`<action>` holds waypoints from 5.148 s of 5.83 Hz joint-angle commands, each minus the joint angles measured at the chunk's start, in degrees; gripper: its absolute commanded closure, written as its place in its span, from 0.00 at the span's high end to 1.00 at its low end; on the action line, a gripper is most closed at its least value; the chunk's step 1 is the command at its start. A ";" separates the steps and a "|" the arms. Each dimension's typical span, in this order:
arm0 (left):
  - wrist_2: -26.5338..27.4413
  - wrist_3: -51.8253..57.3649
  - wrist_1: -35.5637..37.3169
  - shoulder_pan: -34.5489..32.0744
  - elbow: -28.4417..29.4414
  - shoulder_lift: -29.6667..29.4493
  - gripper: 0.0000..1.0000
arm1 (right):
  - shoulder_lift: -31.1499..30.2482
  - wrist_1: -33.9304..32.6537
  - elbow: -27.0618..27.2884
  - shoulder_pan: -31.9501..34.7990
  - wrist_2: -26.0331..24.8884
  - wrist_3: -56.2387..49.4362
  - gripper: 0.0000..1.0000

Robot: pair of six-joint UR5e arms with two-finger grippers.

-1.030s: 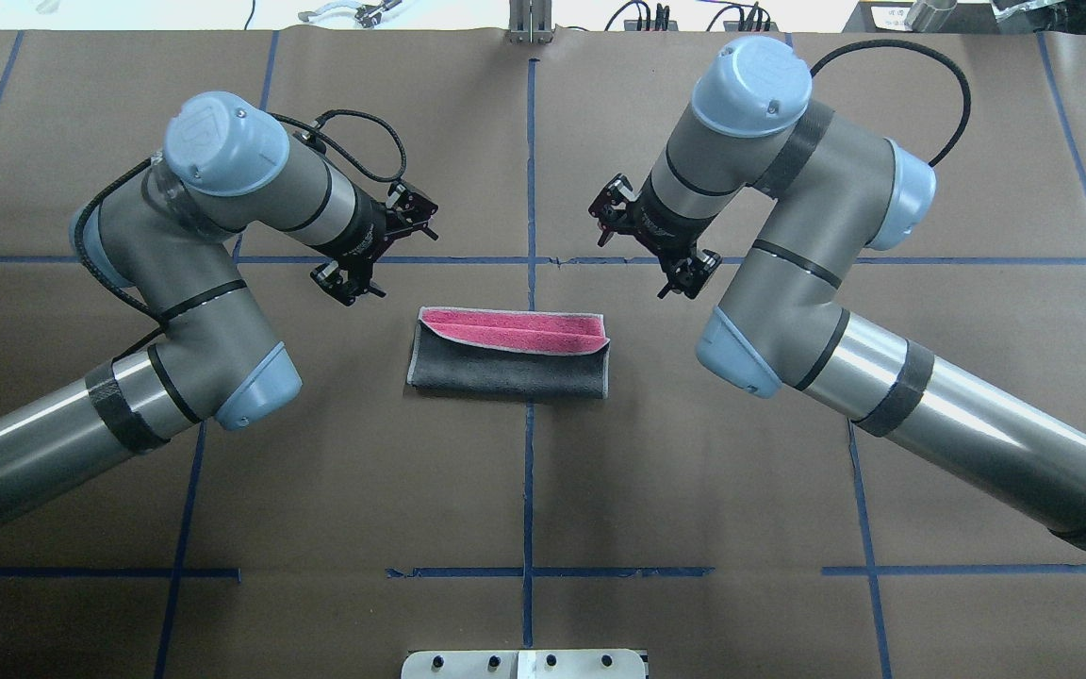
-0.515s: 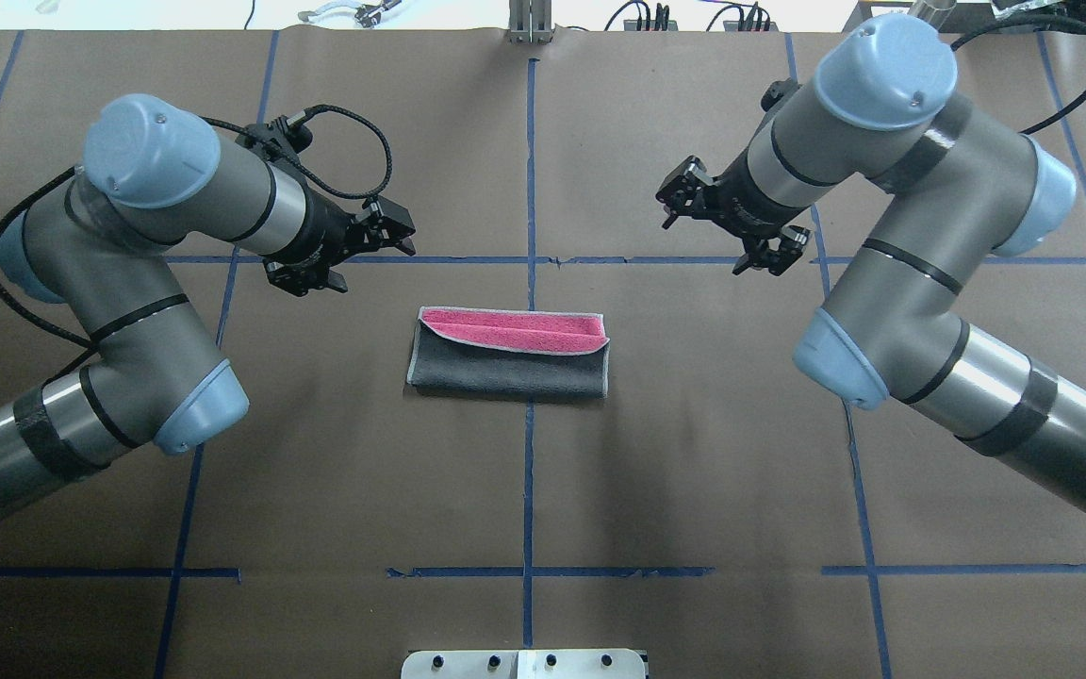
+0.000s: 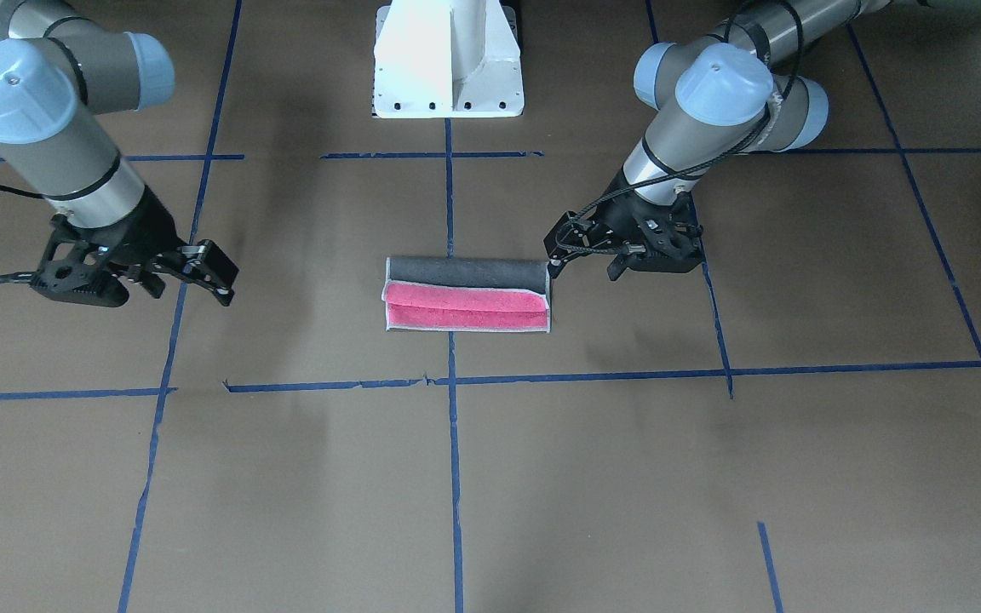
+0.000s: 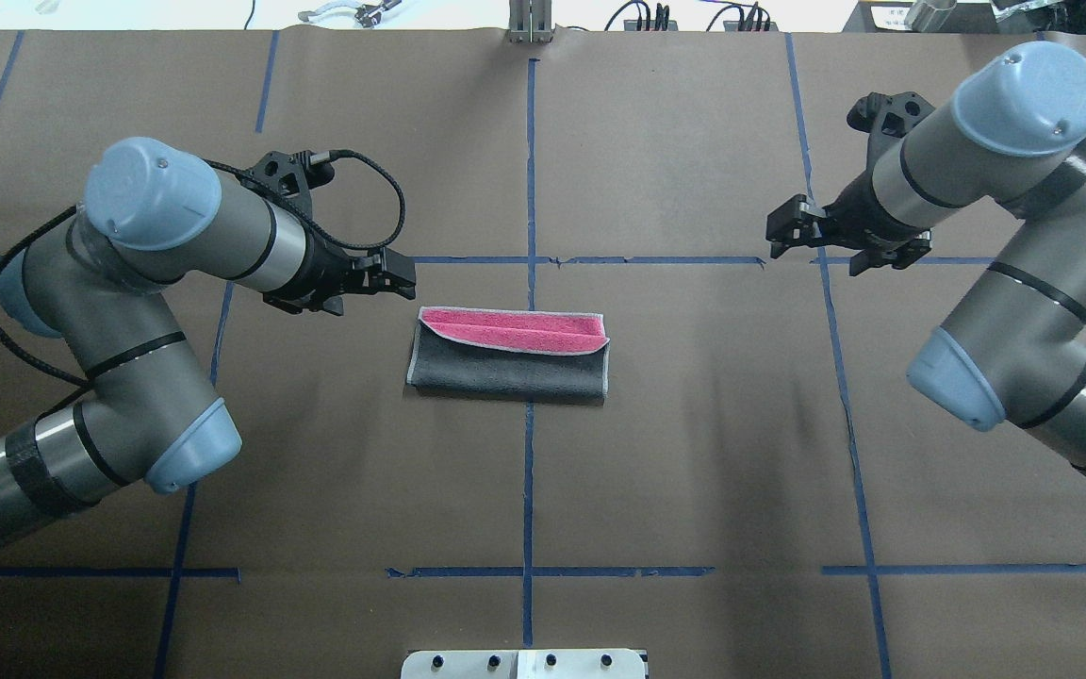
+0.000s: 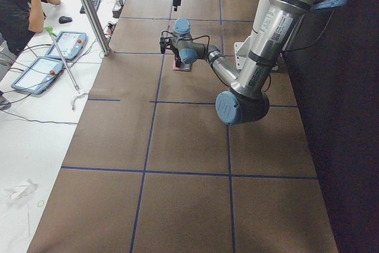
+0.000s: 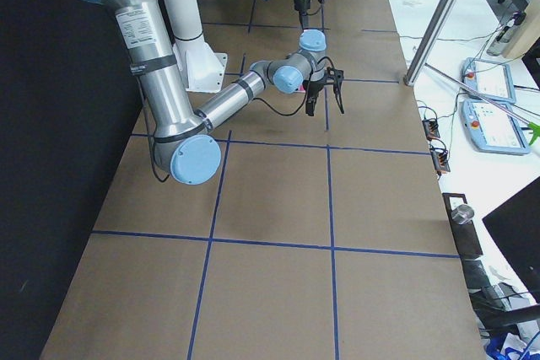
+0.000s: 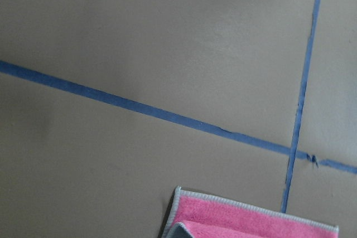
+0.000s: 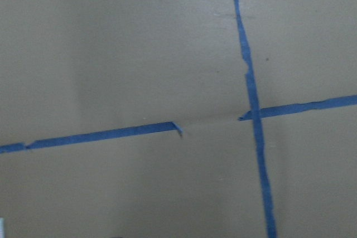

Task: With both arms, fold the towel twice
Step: 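Grasp the folded towel's end nearest the left gripper while the right arm withdraws, then lift the held end with the left gripper and fold it over the other end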

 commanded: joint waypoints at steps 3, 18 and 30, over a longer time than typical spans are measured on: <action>1.22 2.64 0.14 5.18 6.97 -1.03 1.00 | -8.94 0.19 -8.70 16.24 5.79 -35.45 1.00; -0.88 -3.34 0.92 5.88 7.96 -4.90 0.00 | -8.41 0.19 -12.44 20.24 7.06 -41.67 1.00; 13.87 22.75 15.96 14.23 24.66 -32.69 0.00 | -8.85 0.19 -12.44 21.64 9.26 -42.02 1.00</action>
